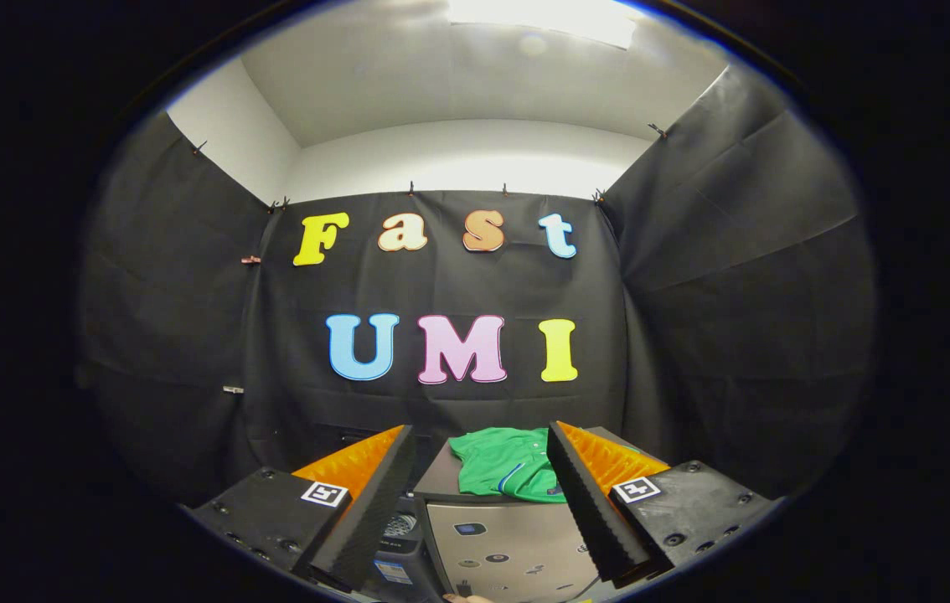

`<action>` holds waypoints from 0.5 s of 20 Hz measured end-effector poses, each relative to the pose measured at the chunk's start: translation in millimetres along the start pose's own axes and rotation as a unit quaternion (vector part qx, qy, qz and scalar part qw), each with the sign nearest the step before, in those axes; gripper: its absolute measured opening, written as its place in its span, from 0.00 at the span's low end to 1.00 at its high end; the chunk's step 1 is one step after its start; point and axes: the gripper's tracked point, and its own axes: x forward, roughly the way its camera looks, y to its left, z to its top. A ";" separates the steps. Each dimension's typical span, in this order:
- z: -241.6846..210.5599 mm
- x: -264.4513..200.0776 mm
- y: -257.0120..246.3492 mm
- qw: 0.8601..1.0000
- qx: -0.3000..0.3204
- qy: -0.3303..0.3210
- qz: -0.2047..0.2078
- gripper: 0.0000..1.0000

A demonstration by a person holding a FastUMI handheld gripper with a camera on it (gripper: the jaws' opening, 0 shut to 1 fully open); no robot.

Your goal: Put the clothes into the washing machine and then close the washing machine lid.

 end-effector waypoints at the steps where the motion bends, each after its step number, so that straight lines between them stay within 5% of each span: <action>1: -0.1 -0.4 0.7 1.000 -0.001 0.000 0.000 0.99; 10: 0.0 1.4 -2.6 1.000 0.000 0.001 -0.003 0.99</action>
